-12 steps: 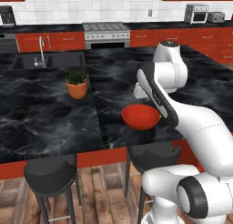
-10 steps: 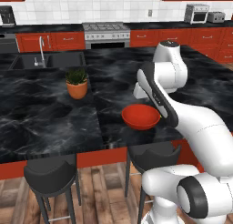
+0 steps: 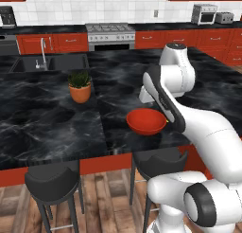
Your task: Place the cup inside the bowl on the dining table and move the bowl to any counter.
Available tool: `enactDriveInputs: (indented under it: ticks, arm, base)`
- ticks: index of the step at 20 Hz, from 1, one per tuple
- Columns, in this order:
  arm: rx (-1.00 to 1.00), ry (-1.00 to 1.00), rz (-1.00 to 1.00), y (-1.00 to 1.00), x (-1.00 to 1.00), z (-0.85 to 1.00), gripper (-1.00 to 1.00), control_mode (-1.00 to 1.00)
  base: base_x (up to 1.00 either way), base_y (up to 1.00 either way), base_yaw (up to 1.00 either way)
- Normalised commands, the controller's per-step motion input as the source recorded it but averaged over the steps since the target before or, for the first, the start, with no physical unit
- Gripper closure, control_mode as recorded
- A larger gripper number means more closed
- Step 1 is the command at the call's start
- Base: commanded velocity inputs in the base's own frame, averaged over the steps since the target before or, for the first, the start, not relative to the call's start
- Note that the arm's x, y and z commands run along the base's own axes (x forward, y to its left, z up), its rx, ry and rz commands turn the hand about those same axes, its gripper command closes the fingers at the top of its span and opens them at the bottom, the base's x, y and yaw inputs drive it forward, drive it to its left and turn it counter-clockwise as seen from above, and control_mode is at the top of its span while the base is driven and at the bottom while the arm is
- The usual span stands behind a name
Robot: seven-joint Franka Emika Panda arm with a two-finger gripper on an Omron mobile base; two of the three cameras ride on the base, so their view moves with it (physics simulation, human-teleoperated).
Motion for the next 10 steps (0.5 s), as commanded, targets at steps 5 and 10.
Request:
enactDriveInputs:
  ticks: [5,10]
  arm:
    - [0.0,0.0,0.0,-0.33,0.0,-0.04,-1.0,-1.0]
    - [0.0,-0.01,-0.01,-0.44,0.0,-0.03,-1.0,-1.0]
  base:
    - [0.0,0.0,0.0]
    - [0.0,0.0,0.0]
